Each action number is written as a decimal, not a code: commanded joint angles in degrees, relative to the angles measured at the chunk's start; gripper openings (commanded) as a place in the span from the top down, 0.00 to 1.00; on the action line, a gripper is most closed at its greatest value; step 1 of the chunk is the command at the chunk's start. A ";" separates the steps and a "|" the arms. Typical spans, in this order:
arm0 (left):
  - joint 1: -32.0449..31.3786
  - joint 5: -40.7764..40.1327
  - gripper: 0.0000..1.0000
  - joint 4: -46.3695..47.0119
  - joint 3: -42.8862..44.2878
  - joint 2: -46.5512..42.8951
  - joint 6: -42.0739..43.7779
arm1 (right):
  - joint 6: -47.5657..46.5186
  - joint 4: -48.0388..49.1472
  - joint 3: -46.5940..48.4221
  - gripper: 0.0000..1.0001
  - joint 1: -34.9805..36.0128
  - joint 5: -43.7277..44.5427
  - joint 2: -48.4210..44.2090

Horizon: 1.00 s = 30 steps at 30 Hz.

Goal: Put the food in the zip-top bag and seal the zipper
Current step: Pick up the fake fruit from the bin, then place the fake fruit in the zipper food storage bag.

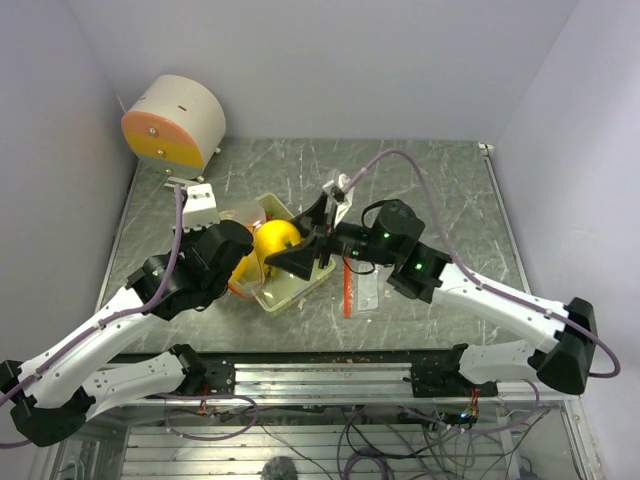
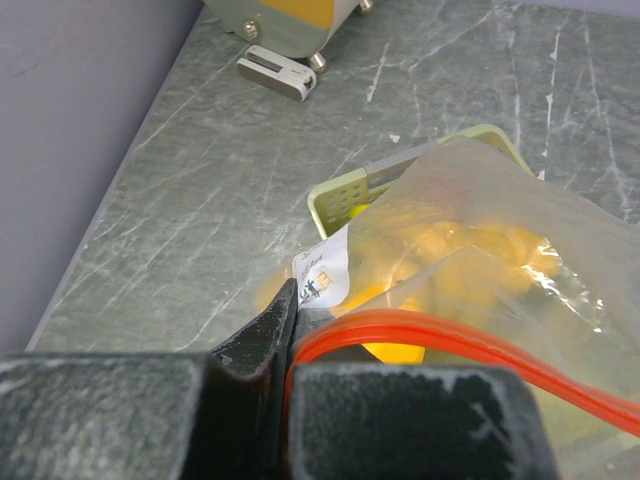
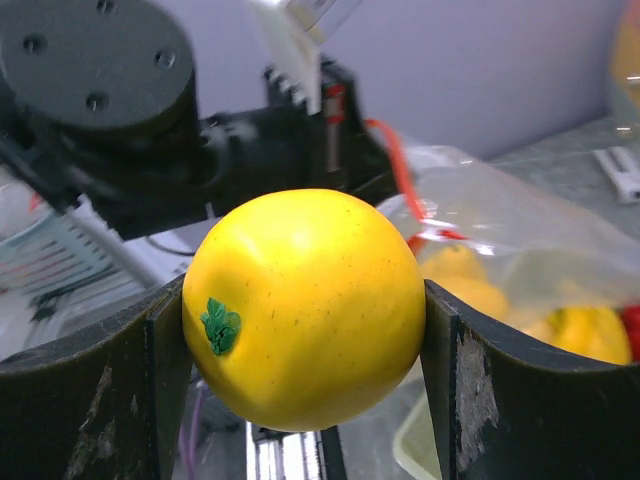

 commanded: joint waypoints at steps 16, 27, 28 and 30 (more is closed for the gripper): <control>0.25 9.00 0.93 15.64 0.09 5.64 3.49 | 3.23 7.81 -3.06 0.44 0.45 -9.18 8.51; 0.34 11.52 0.93 14.17 1.96 2.14 3.18 | -1.55 3.84 -7.20 0.45 0.41 2.57 8.47; 0.28 11.65 0.93 13.79 2.13 1.97 3.00 | -1.83 3.55 -7.16 0.45 0.48 3.19 8.86; 0.26 12.02 0.93 13.15 2.35 1.54 2.71 | -1.83 3.57 -7.51 0.45 0.40 5.87 9.26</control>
